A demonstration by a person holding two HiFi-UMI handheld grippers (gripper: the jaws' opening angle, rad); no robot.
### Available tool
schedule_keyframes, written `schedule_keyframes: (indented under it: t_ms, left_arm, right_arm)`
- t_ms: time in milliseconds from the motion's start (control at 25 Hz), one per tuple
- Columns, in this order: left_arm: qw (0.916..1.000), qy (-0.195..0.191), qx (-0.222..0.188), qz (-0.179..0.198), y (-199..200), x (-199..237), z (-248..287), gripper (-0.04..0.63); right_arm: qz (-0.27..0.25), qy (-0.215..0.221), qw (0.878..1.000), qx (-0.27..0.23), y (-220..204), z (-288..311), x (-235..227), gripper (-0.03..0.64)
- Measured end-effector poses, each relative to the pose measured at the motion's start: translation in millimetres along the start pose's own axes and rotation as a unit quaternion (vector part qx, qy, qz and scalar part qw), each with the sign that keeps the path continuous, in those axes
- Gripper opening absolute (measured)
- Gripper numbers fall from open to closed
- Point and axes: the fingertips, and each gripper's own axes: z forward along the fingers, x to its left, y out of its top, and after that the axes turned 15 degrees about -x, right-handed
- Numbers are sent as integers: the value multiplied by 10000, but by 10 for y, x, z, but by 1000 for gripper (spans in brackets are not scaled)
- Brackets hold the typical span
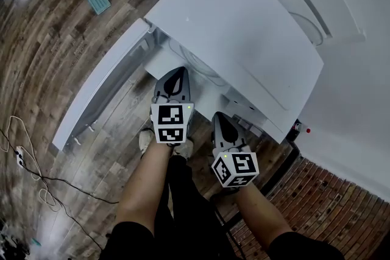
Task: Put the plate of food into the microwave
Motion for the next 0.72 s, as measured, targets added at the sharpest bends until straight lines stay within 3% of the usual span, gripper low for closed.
schedule_keyframes:
  t_ms: [200,400,600,720]
  left_arm:
    - [9994,-121,143,286,315,-123,-732,-3]
    - [9992,-238,288,-133,741,-515,-1066,-3]
    - [9978,-514,412,-116,1701,-1053,-1254,-3]
    - [9973,-603,321,262,2417,-1310,-1378,-3]
  right_arm:
    - [436,67,9979,-478,347,21,242,4]
    - [639,-80,9957,-670,867,-328,433,5]
    - [629,-405,9922,-993,1874,-825,352,3]
    - [636,-559,9882,-1274,2581,-1081,328,5]
